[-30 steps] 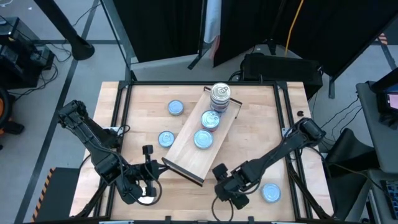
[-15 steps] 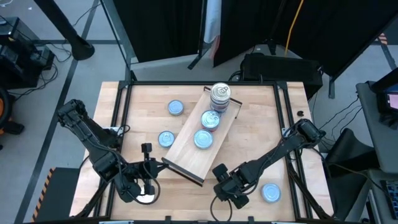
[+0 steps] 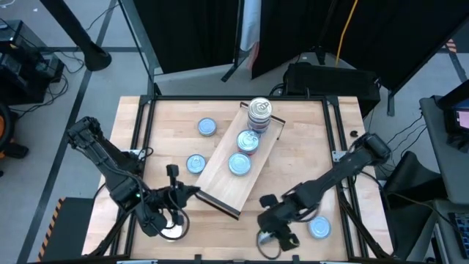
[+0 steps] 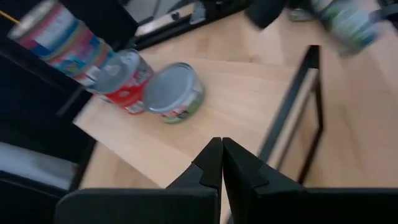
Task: Stack canned seafood by type on shelf
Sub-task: Stack the green tuna can on top of the green tuna can on the shelf
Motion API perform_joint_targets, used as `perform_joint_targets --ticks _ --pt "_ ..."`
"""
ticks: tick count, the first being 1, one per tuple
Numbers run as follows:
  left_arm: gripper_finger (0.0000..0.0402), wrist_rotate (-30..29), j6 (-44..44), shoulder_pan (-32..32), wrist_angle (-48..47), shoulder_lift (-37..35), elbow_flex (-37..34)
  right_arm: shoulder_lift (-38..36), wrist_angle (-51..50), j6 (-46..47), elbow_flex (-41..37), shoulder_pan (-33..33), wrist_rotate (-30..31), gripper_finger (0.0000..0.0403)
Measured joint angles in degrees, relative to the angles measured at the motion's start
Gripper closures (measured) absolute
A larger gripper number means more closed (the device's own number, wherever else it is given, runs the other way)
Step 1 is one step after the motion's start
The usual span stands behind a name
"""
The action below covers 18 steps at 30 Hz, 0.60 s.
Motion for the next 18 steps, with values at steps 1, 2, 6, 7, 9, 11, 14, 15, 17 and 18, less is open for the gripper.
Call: perform_joint_targets --ticks 1,2,6,7,9,11,14,15,17,18 --pt "0.0387 -1.0 0.4 0.2 0.0 0.0 0.0 -1.8 1.5 2.6 0.0 0.4 -0.9 0.0276" --pt "0.0387 -2.1 0.9 0.4 0.0 0.0 0.0 -3.7 3.2 4.9 0.0 0.8 -1.3 0.0274" --pt "0.0387 -6.6 3.5 1.0 0.0 0.0 0.0 -12.1 10.3 8.3 0.0 1.6 4.1 0.0263" --pt "0.0387 -7.9 4.0 1.1 0.0 0.0 0.0 -14.3 12.2 7.3 0.0 1.5 6.3 0.0262" --pt "0.0387 -9.9 4.7 1.5 0.0 0.0 0.0 -18.3 15.3 3.9 0.0 1.3 12.6 0.0264" --pt "0.0387 -10.8 4.6 1.8 0.0 0.0 0.0 -21.9 18.4 0.6 0.0 0.8 19.7 0.0266" --pt "0.0387 -11.0 3.4 1.8 0.1 0.0 0.0 -25.5 24.5 -2.0 0.1 -0.9 29.7 0.0266" --pt "0.0387 -11.2 2.8 1.8 0.1 0.0 0.0 -26.1 26.7 -2.5 0.1 -1.8 32.0 0.0265" --pt "0.0387 -12.3 1.6 1.8 0.0 0.0 0.0 -26.3 29.5 -0.9 0.2 -3.6 36.1 0.0262" --pt "0.0387 -13.0 1.4 1.8 0.0 0.0 0.0 -26.2 29.8 0.5 0.2 -4.6 37.7 0.0261"
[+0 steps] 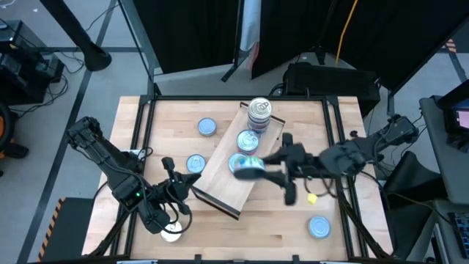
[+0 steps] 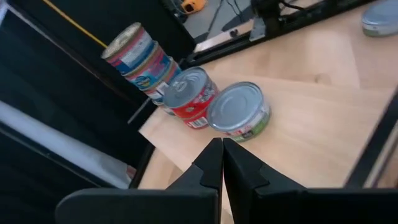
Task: Stack canned seafood by type on shelf
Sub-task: Stack the green tuna can on top of the green tuna can on the shelf
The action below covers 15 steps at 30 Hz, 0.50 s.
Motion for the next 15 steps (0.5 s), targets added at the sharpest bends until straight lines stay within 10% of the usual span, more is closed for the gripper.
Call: perform_joint_targets --ticks 7,15 --pt "0.0387 -1.0 -1.2 -0.1 -1.2 0.0 0.0 5.3 6.3 9.6 -7.5 -3.5 3.8 0.0264" --pt "0.0387 0.1 -14.9 -0.8 -14.3 0.0 0.0 9.7 43.2 18.4 -27.0 -3.0 13.7 0.0261"
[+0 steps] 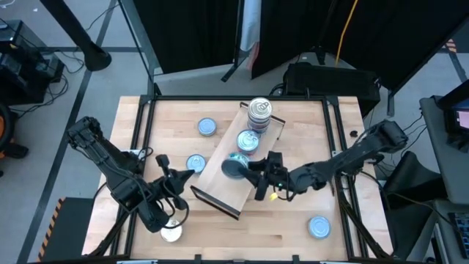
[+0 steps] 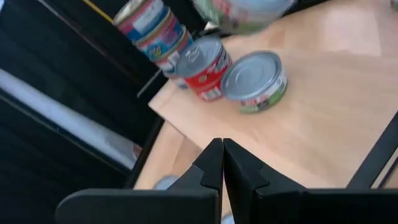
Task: Stack canned seafood by type on shelf
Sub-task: Stack the green tuna can on top of the green tuna can on the shelf
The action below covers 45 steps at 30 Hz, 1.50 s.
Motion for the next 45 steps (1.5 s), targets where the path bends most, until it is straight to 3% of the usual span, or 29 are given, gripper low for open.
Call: perform_joint_targets --ticks 3,6,30,41,45 --pt "0.0387 1.5 -3.7 -0.1 -3.3 0.0 0.0 3.0 11.0 2.7 -4.0 -0.1 3.7 0.026" --pt "0.0387 2.8 -4.7 -0.5 -4.5 0.0 0.0 4.6 13.4 5.7 -4.7 0.0 5.8 0.026" --pt "0.0387 3.0 -2.6 -1.7 -5.7 0.0 0.0 5.5 -2.4 29.6 -4.6 -1.9 8.3 0.0259" --pt "0.0387 3.0 -2.6 -1.7 -5.7 0.0 0.0 5.4 -3.8 31.0 -4.6 -2.7 7.0 0.0257" --pt "0.0387 3.0 -2.6 -1.7 -5.7 0.0 0.0 5.4 -4.5 30.7 -4.6 -2.6 6.6 0.0229"
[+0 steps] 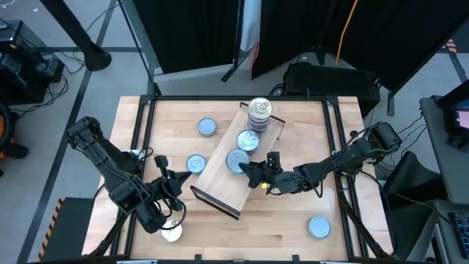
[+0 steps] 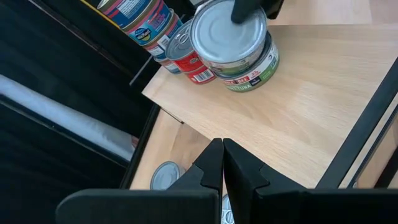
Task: Stack canned seafood by type on shelf
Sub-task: Stack the green tuna can on top of the green tuna can on the shelf
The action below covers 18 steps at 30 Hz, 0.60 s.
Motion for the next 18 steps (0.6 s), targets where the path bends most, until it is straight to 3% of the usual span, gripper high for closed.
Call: perform_joint_targets --ticks 9,18 --pt "0.0387 0.4 0.0 0.0 0.0 0.0 0.0 0.0 0.4 0.4 0.0 0.0 0.0 0.0127" --pt "0.0387 1.3 0.0 0.0 0.0 0.0 0.0 -2.2 -1.1 0.3 0.3 1.3 0.2 0.0104"
